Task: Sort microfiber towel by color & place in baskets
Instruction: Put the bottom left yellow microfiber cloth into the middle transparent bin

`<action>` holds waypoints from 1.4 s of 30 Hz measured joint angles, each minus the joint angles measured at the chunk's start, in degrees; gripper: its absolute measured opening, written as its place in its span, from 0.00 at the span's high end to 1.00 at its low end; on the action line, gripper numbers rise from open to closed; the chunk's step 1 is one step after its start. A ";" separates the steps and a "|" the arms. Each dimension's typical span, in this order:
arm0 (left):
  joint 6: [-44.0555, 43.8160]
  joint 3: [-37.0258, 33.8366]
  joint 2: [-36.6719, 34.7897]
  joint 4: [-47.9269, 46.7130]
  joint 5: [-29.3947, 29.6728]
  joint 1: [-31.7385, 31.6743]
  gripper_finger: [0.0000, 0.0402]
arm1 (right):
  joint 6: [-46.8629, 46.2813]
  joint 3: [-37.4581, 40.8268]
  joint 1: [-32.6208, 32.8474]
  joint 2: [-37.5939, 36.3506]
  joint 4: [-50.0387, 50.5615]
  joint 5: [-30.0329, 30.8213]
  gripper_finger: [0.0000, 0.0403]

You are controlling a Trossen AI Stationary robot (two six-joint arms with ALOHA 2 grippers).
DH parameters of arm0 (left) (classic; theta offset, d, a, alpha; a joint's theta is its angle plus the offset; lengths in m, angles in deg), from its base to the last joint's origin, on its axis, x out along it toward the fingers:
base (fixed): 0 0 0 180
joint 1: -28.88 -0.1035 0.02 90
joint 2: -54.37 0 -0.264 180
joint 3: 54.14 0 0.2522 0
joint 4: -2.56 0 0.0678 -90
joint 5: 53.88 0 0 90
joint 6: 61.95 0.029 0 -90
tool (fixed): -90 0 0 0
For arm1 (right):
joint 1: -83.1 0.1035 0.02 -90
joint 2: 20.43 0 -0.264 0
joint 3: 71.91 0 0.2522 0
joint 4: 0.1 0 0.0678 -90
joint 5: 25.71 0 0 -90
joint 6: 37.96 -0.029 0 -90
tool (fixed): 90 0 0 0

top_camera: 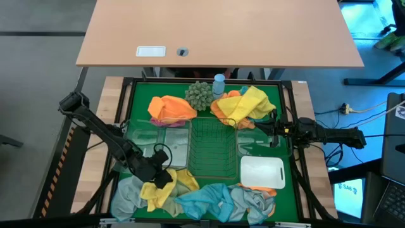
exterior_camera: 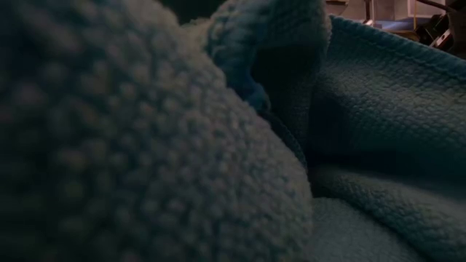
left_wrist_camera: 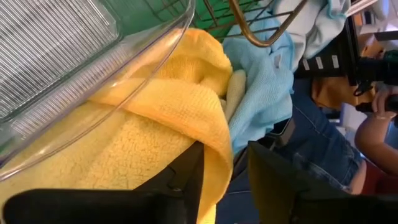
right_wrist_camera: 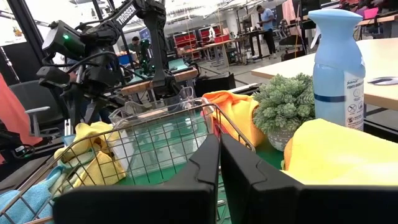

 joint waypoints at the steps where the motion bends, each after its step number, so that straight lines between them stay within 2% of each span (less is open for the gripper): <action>1: 0.00 0.00 0.00 0.01 0.15 0.00 0.75 | -0.01 0.00 0.01 0.00 -0.01 0.00 0.96; 7: -0.02 0.00 0.00 0.02 0.18 0.00 0.98 | -0.01 0.00 -0.01 0.02 -0.01 0.00 0.96; 13: 0.02 0.00 -0.55 0.28 2.83 0.00 0.99 | 0.00 0.00 0.00 0.00 -0.01 0.00 0.96; 21: 1.63 0.00 -9.93 0.70 11.08 0.01 1.00 | -0.02 0.00 0.01 0.00 0.01 -0.02 0.96; 33: 19.90 0.00 -31.11 0.59 30.14 0.00 1.00 | -0.02 0.00 0.00 0.00 0.02 0.00 0.96; 42: 31.86 0.00 -38.06 1.02 48.33 -0.01 1.00 | -0.01 0.00 0.01 0.00 0.02 0.00 0.96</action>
